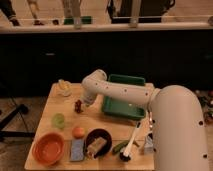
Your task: Place grapes in table surface
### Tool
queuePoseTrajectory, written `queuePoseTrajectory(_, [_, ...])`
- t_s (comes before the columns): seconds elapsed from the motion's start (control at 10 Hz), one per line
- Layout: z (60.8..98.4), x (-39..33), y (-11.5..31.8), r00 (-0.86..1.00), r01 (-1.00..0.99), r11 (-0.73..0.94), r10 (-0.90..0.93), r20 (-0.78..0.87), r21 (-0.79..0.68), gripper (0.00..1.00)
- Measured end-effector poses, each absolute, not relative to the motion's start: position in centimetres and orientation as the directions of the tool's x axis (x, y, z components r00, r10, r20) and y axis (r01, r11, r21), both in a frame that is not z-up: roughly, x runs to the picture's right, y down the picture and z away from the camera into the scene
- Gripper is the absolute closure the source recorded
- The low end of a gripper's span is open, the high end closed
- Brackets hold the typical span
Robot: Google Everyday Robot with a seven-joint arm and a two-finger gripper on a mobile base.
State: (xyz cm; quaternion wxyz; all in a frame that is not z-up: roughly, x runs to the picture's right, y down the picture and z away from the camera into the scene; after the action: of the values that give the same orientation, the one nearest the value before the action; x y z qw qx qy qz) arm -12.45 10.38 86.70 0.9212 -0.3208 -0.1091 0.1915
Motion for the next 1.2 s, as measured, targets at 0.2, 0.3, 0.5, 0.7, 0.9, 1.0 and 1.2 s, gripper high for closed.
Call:
queuePoseTrajectory(0.2, [86.8, -12.4, 10.4, 0.902, -0.286, 0.717, 0.425, 0.074, -0.636, 1.00])
queuePoseTrajectory(0.3, [87.0, -12.4, 10.5, 0.901, -0.288, 0.714, 0.428, 0.072, -0.638, 1.00])
queuePoseTrajectory(0.5, [87.4, -12.3, 10.8, 0.898, -0.293, 0.707, 0.434, 0.068, -0.643, 1.00])
queuePoseTrajectory(0.7, [87.7, -12.1, 11.0, 0.896, -0.298, 0.700, 0.440, 0.063, -0.649, 1.00])
queuePoseTrajectory(0.9, [88.0, -12.1, 11.2, 0.893, -0.301, 0.694, 0.446, 0.062, -0.654, 1.00])
queuePoseTrajectory(1.0, [88.1, -12.0, 11.2, 0.889, -0.305, 0.692, 0.453, 0.064, -0.654, 0.99])
queuePoseTrajectory(1.2, [88.0, -11.9, 11.0, 0.877, -0.318, 0.687, 0.475, 0.072, -0.653, 0.81])
